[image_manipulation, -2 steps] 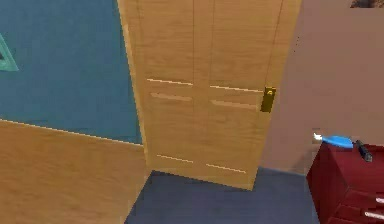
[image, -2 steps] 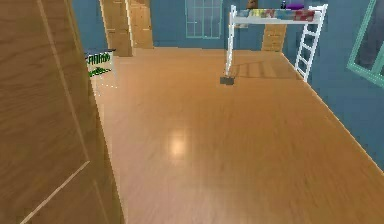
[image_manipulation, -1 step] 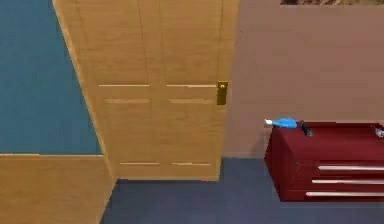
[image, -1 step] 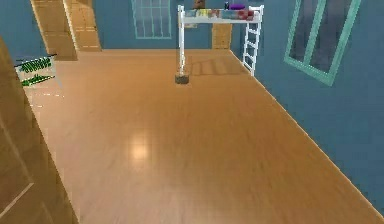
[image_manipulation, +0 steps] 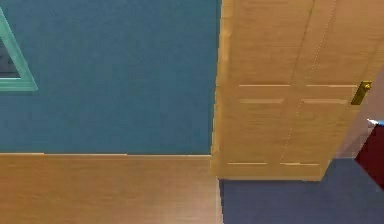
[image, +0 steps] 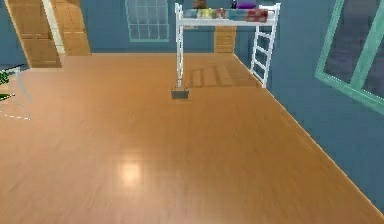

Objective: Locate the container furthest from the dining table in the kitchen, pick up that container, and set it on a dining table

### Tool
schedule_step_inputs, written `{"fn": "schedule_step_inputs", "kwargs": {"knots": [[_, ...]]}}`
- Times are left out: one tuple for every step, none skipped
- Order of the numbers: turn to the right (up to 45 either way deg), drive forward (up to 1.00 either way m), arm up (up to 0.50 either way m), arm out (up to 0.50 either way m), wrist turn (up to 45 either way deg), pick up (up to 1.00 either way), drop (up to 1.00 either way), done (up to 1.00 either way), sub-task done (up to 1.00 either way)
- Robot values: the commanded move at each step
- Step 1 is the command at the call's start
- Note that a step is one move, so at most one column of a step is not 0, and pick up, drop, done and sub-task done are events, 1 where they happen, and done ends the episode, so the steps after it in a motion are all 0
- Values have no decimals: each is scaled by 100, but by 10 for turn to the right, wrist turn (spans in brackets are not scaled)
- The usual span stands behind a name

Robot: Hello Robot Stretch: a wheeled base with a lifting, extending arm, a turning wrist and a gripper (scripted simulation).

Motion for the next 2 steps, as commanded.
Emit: {"fn": "schedule_step_inputs", "kwargs": {"knots": [[-270, 0, 0, 0, 0, 0, 0, 0, 0], [0, 100, 0, 0, 0, 0, 0, 0, 0]]}}
